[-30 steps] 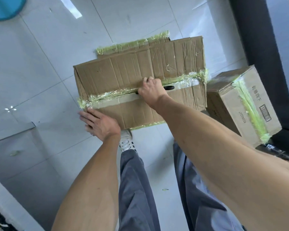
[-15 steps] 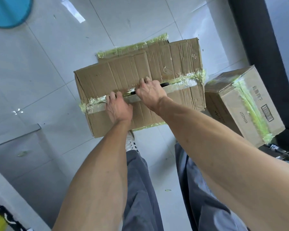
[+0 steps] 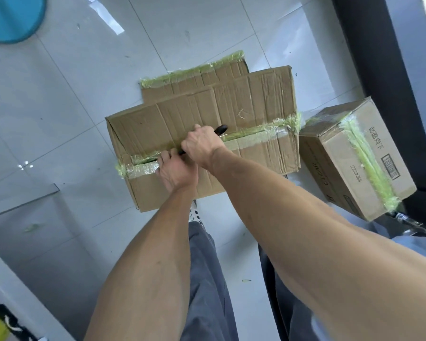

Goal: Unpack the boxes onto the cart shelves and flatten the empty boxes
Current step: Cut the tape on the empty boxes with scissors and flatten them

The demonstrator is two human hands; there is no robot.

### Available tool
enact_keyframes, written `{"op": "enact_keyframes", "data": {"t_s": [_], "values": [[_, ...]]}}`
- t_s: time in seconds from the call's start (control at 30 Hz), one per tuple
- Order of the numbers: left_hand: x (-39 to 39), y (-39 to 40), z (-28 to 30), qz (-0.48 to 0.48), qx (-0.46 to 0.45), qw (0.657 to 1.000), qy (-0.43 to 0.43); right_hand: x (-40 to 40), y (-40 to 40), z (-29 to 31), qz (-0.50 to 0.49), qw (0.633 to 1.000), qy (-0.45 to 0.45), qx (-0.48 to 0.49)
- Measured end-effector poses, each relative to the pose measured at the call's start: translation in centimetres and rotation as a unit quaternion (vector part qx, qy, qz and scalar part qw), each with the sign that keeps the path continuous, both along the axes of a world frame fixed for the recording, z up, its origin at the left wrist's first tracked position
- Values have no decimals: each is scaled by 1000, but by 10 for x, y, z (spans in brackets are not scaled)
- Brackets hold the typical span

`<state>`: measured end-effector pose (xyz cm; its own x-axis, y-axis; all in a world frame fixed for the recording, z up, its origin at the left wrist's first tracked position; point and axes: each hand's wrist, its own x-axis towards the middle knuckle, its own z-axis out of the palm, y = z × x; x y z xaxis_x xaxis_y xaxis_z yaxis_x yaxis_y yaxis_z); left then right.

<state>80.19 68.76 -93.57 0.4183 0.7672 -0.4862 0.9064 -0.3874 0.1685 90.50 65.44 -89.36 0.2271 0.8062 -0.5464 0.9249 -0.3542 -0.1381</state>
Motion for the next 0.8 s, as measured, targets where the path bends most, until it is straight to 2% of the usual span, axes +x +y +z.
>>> {"op": "enact_keyframes", "data": {"t_s": [0.13,0.23,0.5,0.73,0.8], "values": [[-1,-6,-6,-39,5,999,19,6,-27,-13,18,1000,-11,-10],[-2,-9,-10,-57,21,996,61,6,-36,-13,-4,999,-43,-20],[11,-14,-9,-35,1,984,172,55,-102,-5,37,988,-124,-87],[31,-4,-9,-39,38,959,279,84,-139,-4,-6,992,-116,-59],[39,-12,-3,-35,87,960,265,90,-140,-1,-54,992,-102,-51]]}}
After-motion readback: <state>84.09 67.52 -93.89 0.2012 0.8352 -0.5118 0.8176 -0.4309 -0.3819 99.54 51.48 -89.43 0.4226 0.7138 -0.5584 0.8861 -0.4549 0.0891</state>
